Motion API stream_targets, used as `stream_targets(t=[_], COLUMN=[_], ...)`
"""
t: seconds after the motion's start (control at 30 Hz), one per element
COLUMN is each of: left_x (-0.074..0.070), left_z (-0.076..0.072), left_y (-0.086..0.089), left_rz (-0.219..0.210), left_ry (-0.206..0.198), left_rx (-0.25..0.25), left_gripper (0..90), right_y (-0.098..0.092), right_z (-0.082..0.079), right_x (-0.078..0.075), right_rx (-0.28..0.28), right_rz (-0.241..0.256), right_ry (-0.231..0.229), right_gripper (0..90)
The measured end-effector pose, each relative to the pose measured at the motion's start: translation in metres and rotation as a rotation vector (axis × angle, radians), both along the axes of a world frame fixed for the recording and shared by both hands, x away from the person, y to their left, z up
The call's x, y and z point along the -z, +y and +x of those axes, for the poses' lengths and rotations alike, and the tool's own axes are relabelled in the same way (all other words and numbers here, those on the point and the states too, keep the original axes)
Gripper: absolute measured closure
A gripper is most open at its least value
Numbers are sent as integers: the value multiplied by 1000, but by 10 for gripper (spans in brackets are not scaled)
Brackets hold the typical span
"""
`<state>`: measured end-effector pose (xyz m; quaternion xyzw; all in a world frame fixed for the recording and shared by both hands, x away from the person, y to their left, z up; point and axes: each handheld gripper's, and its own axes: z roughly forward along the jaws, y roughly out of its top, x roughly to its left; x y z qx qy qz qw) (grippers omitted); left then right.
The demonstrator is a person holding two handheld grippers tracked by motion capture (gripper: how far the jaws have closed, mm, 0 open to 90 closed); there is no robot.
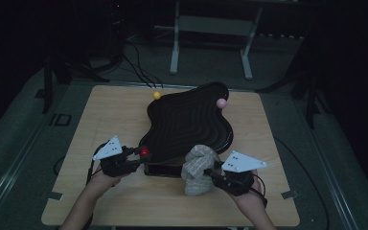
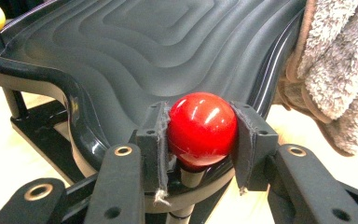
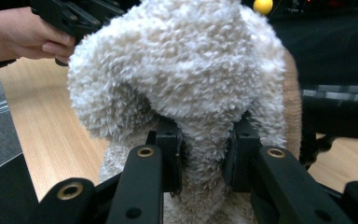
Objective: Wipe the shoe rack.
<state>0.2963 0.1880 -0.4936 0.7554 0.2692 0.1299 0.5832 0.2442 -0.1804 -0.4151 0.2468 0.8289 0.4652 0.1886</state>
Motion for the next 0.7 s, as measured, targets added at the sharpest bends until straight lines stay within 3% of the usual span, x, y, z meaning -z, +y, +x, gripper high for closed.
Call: stream_targets(t=[0.13, 0.23, 0.37, 0.57, 0.7], left_x=[1, 0, 0, 1, 0], left_z=[0, 0, 0, 0, 0], left_y=[0, 0, 0, 0, 0], left_rz=[-4, -1, -2, -7, -6], left_ry=[-1, -2, 1, 4, 4], left_rx=[2, 4, 3, 4, 5], left_gripper=[600, 599, 599, 599, 599], right_y=[-1, -2, 6, 11, 20], right_z=[-2, 1, 4, 0, 7], right_x=[-10, -5, 7, -7, 10], right_rx=[16, 16, 9, -1, -6], right_rz=[14, 29, -10, 2, -27], right_ry=[-41, -27, -3, -41, -27], right_gripper=[716, 716, 717, 717, 718])
